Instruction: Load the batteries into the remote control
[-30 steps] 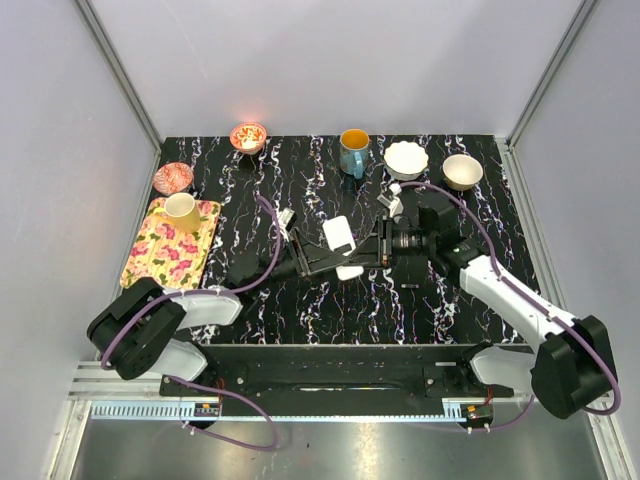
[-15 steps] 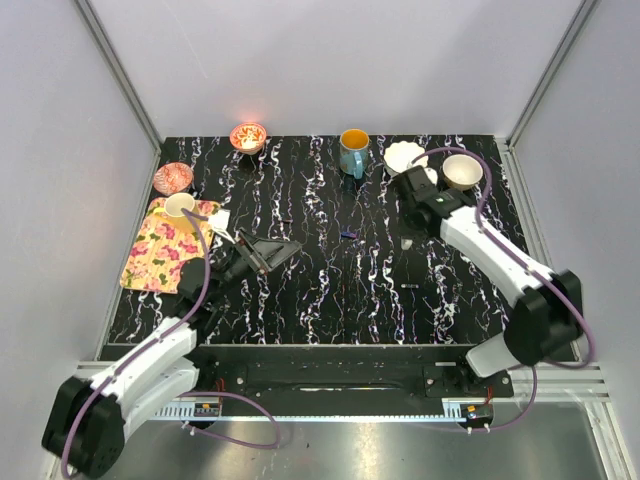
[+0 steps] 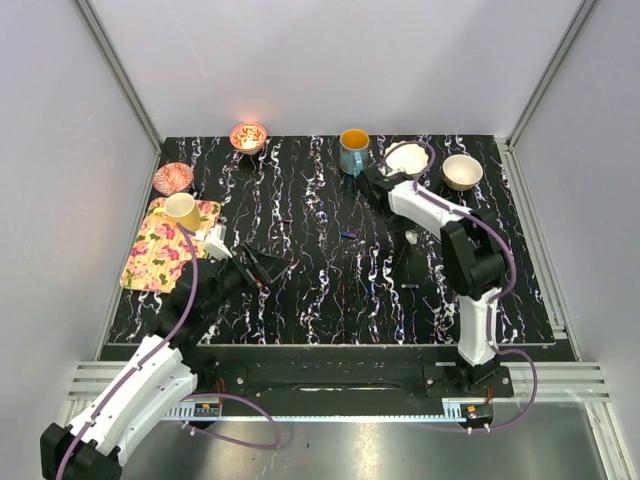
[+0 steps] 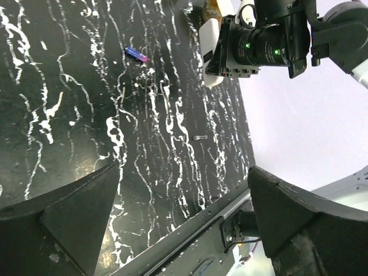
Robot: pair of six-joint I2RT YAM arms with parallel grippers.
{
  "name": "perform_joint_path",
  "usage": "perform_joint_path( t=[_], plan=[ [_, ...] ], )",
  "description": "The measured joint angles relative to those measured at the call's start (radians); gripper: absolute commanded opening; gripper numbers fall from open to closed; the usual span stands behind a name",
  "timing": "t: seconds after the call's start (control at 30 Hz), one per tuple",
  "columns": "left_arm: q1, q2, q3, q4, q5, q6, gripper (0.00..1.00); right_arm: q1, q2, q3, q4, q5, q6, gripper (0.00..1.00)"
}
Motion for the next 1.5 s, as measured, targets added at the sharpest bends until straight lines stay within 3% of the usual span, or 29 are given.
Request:
perform_joint_path(
  t=[0.1,0.3,0.4,0.43,0.57,0.67,0.87,0.97,1.17,1.23,1.37,1.5],
  plan=[
    [0.0,-0.022,0.0,-0.052,-0.02,0.021,0.99,0.0,0.069,0.034,-0.001,0.055,-0.025,0.01],
    [0.0,-0.043,0.0,-0.128,-0.053,0.055,0.99,0.01,0.158,0.031,-0.026,0.065,-0.055,0.21],
    [0.0,-0.047,0.0,-0.149,-0.055,0.06,0.99,0.022,0.158,0.028,-0.026,0.055,-0.06,0.4],
    [0.0,-0.047,0.0,-0.154,-0.055,0.06,0.99,0.027,0.156,0.023,-0.022,0.039,-0.061,0.5],
    [0.0,-0.047,0.0,-0.168,-0.055,0.06,0.99,0.048,0.138,0.005,-0.027,-0.002,-0.061,0.71],
    [0.0,-0.047,0.0,-0.171,-0.055,0.06,0.99,0.063,0.096,0.001,-0.019,-0.066,-0.037,0.78],
    [0.0,-0.04,0.027,-0.243,-0.085,0.073,0.99,0.073,-0.103,-0.027,-0.005,-0.147,0.003,0.81],
    [0.0,-0.005,0.068,-0.286,-0.119,0.083,0.99,0.073,-0.347,-0.126,0.055,-0.182,0.017,0.8],
    [0.0,0.117,0.146,-0.354,-0.179,0.114,0.99,0.073,-0.947,-0.576,0.341,-0.309,0.057,0.85],
    [0.0,0.136,0.158,-0.376,-0.191,0.125,0.99,0.072,-1.073,-0.717,0.394,-0.345,0.081,0.84],
    [0.0,0.132,0.165,-0.399,-0.217,0.147,0.99,0.073,-1.152,-0.912,0.481,-0.41,0.121,0.85],
    [0.0,0.098,0.169,-0.399,-0.227,0.169,0.99,0.073,-1.159,-0.961,0.523,-0.447,0.143,0.87]
  ],
)
